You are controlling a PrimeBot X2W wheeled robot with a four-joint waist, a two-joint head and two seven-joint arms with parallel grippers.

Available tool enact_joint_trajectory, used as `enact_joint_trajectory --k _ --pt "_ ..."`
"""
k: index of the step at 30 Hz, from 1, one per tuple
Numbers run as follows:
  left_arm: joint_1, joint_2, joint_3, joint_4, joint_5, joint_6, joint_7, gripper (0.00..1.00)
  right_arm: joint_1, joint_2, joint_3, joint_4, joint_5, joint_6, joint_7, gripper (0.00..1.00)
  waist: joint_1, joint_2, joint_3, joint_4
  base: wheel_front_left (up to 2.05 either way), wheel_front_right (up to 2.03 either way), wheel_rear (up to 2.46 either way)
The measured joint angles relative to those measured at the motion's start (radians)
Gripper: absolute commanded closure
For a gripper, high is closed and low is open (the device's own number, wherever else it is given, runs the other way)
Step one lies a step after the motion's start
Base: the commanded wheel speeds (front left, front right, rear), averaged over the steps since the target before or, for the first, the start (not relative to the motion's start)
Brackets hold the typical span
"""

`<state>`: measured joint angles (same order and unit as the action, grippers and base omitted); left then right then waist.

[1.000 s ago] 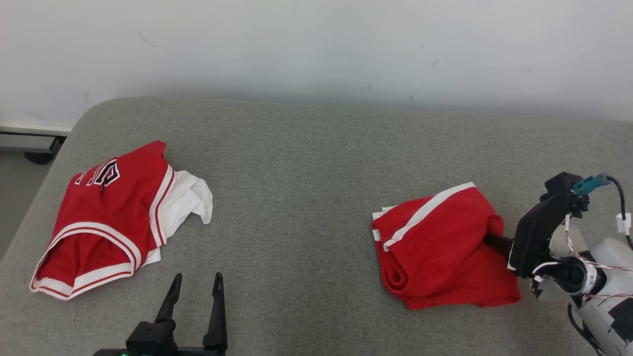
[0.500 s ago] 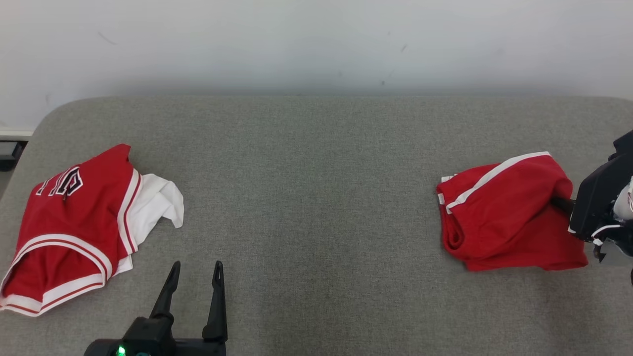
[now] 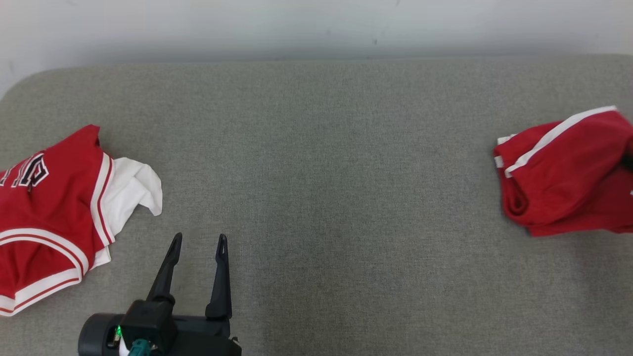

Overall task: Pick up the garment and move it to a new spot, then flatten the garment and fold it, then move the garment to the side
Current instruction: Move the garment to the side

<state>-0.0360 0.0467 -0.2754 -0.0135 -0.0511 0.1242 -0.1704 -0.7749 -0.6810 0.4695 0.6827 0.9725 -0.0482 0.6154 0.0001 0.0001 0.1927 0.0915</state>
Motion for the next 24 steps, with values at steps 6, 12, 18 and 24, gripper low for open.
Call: enact_joint_trajectory --k 6,12,18,24 --pt "-0.025 -0.001 -0.024 -0.015 0.017 0.0 0.013 0.0 -0.038 -0.057 0.007 0.037 -0.043 0.0 -0.001 1.0 -0.0002 0.0 0.041 -0.004 0.0 0.0 0.0" --pt "-0.053 -0.001 -0.026 -0.027 0.02 0.0 0.021 0.0 -0.076 -0.074 0.024 0.067 -0.079 0.0 -0.01 1.0 -0.0001 0.0 0.065 0.001 0.0 0.0 0.0" --pt "-0.054 -0.001 -0.022 -0.031 0.024 0.0 0.03 0.0 -0.114 -0.076 0.063 0.09 -0.133 0.006 -0.018 1.0 -0.0001 0.0 0.081 0.002 0.0 0.0 0.0" --pt "-0.054 -0.001 -0.023 -0.031 0.024 0.0 0.031 0.0 -0.124 -0.084 0.093 0.117 -0.179 0.014 -0.022 1.0 -0.0001 0.0 0.086 0.002 0.0 0.0 0.0"
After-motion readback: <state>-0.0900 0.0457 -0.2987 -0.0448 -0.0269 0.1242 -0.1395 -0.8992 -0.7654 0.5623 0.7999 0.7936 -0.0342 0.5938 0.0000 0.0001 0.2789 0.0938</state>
